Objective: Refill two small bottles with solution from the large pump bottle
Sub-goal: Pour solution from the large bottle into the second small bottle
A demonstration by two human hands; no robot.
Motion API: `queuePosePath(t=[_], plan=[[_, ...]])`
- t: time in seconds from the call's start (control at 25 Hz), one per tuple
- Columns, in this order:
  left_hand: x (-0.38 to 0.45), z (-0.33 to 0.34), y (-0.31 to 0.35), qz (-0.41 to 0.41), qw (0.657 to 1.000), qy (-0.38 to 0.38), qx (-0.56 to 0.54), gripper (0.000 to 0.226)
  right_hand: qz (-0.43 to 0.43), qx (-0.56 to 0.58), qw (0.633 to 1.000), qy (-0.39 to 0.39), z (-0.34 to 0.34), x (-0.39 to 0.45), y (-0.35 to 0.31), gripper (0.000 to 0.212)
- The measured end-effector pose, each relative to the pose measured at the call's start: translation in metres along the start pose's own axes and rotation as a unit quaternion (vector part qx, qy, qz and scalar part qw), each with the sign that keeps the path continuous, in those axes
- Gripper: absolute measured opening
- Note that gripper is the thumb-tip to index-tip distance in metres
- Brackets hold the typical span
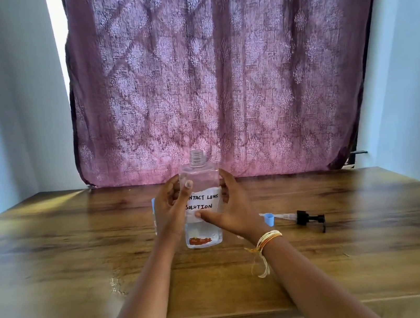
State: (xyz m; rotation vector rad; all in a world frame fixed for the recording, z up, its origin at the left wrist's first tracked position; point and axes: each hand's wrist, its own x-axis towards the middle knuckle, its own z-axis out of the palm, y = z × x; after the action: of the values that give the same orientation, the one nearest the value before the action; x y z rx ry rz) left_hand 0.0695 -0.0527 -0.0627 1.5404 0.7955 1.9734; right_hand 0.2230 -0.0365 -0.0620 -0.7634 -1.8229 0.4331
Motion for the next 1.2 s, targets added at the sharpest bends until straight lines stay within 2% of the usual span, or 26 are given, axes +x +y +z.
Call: queuePosePath(t=[0.08, 0.2, 0.28, 0.36, 0.48, 0.56, 0.6, 0.68, 0.76, 0.88, 1.0, 1.2], plan=[[0.000, -0.002, -0.002, 0.007, 1.000, -0.010, -0.002, 0.046, 0.027, 0.050, 0.998, 0.001, 0.005, -0.003, 0.003, 0.088], [0.000, -0.004, -0.007, 0.016, 0.999, -0.027, 0.006, 0.047, 0.077, 0.117, 0.990, -0.025, 0.010, -0.005, 0.001, 0.065], [-0.001, -0.004, -0.008, 0.022, 0.999, -0.034, 0.015, 0.033, 0.085, 0.108, 0.989, -0.047, 0.010, -0.005, 0.000, 0.051], [-0.001, -0.004, -0.009, 0.024, 0.999, -0.034, 0.012, 0.019, 0.091, 0.119, 0.988, -0.041, 0.006, -0.009, -0.003, 0.049], [-0.004, -0.003, -0.009, -0.015, 0.999, -0.030, 0.015, 0.025, 0.114, 0.151, 0.982, -0.016, -0.002, -0.016, -0.009, 0.052], [-0.008, 0.001, -0.016, -0.050, 0.995, -0.039, 0.072, 0.021, 0.136, 0.168, 0.976, -0.007, -0.011, -0.022, -0.014, 0.047], [-0.011, 0.002, -0.021, -0.074, 0.990, -0.057, 0.104, 0.016, 0.144, 0.177, 0.974, -0.003, -0.016, -0.025, -0.015, 0.041], [-0.018, 0.008, -0.026, -0.111, 0.973, -0.139, 0.149, 0.028, 0.156, 0.193, 0.969, 0.010, -0.034, -0.031, -0.018, 0.032], [-0.025, 0.018, -0.029, -0.106, 0.947, -0.233, 0.194, 0.046, 0.154, 0.189, 0.970, 0.025, -0.057, -0.036, -0.021, 0.033], [-0.032, 0.032, -0.032, -0.100, 0.901, -0.305, 0.291, 0.062, 0.147, 0.174, 0.972, 0.055, -0.095, -0.044, -0.016, 0.045], [-0.033, 0.035, -0.041, -0.067, 0.866, -0.337, 0.362, 0.049, 0.154, 0.141, 0.975, 0.078, -0.117, -0.055, -0.005, 0.060], [-0.030, 0.034, -0.048, -0.021, 0.860, -0.320, 0.397, 0.029, 0.134, 0.115, 0.980, 0.095, -0.114, -0.065, 0.005, 0.062]])
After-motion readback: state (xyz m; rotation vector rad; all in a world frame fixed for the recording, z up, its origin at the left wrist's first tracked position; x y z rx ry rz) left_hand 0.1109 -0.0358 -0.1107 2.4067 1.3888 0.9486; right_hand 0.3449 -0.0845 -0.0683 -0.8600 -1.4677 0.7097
